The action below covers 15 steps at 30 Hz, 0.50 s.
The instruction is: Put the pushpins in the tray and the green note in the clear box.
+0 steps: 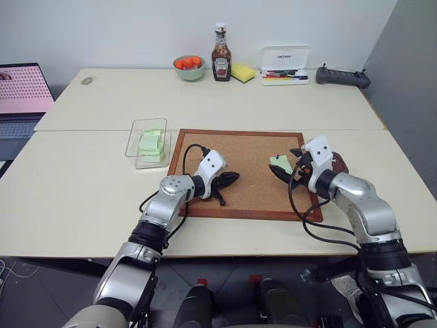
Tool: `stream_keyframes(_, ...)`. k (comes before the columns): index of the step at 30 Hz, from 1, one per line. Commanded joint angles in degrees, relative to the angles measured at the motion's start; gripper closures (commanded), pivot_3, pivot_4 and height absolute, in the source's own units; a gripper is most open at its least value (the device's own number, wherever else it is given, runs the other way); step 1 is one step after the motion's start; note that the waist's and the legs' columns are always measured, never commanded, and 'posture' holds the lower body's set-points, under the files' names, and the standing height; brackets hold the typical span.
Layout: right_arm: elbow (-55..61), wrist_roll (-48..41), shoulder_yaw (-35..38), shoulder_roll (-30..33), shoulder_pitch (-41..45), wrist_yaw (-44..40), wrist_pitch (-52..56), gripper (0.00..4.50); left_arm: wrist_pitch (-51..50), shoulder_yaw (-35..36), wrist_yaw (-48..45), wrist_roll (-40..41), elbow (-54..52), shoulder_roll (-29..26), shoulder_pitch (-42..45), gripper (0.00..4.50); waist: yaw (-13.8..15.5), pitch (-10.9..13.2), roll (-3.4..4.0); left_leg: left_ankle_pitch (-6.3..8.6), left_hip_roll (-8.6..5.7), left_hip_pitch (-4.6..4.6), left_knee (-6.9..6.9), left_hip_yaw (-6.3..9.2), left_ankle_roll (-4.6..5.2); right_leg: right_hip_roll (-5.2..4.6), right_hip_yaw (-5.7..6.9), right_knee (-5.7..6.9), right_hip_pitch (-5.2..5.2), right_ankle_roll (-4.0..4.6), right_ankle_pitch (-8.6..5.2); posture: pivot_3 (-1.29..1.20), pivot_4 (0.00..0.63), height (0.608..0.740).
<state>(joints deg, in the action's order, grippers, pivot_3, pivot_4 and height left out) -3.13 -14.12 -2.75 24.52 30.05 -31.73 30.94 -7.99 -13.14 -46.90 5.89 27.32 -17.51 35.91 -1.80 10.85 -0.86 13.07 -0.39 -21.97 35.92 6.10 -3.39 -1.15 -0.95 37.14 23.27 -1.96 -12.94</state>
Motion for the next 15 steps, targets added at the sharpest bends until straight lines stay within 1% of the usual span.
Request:
stream_keyframes(1, -6.3, 1.8, -0.8, -0.3, 5.7, -0.4, 0.2, 0.0, 0.5, -1.1, -0.2, -1.9, 0.0, 0.5, -0.8, 4.49, 0.0, 0.0, 0.0, 0.0, 0.0, -0.01, 0.0, 0.0, 0.0, 0.0, 0.01, -0.01, 0.0, 0.0, 0.0, 0.0, 0.15, 0.74)
stream_keyframes(7, -16.4, 5.2, -2.9, -1.2, 10.5, -1.5, -3.5, 0.0, -0.5, -1.0, -0.3, -2.0, -1.8, 0.6, -1.9, 4.49, 0.0, 0.0, 0.0, 0.0, -0.01, -0.01, -0.01, 0.0, 0.0, -0.01, 0.01, -0.01, 0.0, 0.0, 0.0, 0.0, 0.15, 0.74)
stream_keyframes(9, -20.0, 6.1, -3.0, -1.6, 11.7, -1.4, -5.4, 0.37, -0.9, -0.8, -0.3, -2.0, -2.3, 0.6, -2.2, 4.5, 0.0, 0.0, 0.0, 0.0, -0.01, -0.01, -0.01, -0.01, 0.0, -0.01, -0.01, 0.0, 0.0, 0.0, 0.0, 0.0, 0.15, 0.74)
stream_keyframes(10, -21.4, 6.6, -3.2, -1.8, 12.3, -1.6, -6.4, 0.4, -1.1, -0.8, -0.2, -2.0, -2.6, 0.6, -2.3, 4.5, -0.1, 0.0, 0.0, 0.0, -0.01, 0.0, -0.01, -0.01, 0.0, -0.01, -0.01, 0.0, 0.0, 0.0, 0.01, 0.0, 0.15, 0.74)
stream_keyframes(11, -23.0, 7.1, -3.3, -2.0, 12.8, -1.8, -7.5, 0.7, -1.3, -0.7, -0.3, -2.1, -2.9, 0.5, -2.4, 4.5, -0.1, 0.0, 0.0, 0.0, 0.0, 0.0, -0.01, -0.01, 0.0, -0.01, 0.0, 0.0, 0.0, 0.0, 0.01, 0.0, 0.15, 0.74)
stream_keyframes(15, -27.2, 8.8, -4.0, -2.5, 14.2, -3.1, -10.8, 1.41, -2.0, -0.6, -0.3, -2.2, -3.7, 0.4, -2.8, 4.5, -0.1, 0.0, 0.0, 0.0, 0.0, 0.0, -0.02, -0.01, 0.0, -0.01, 0.0, 0.0, 0.0, 0.0, 0.01, 0.0, 0.15, 0.74)
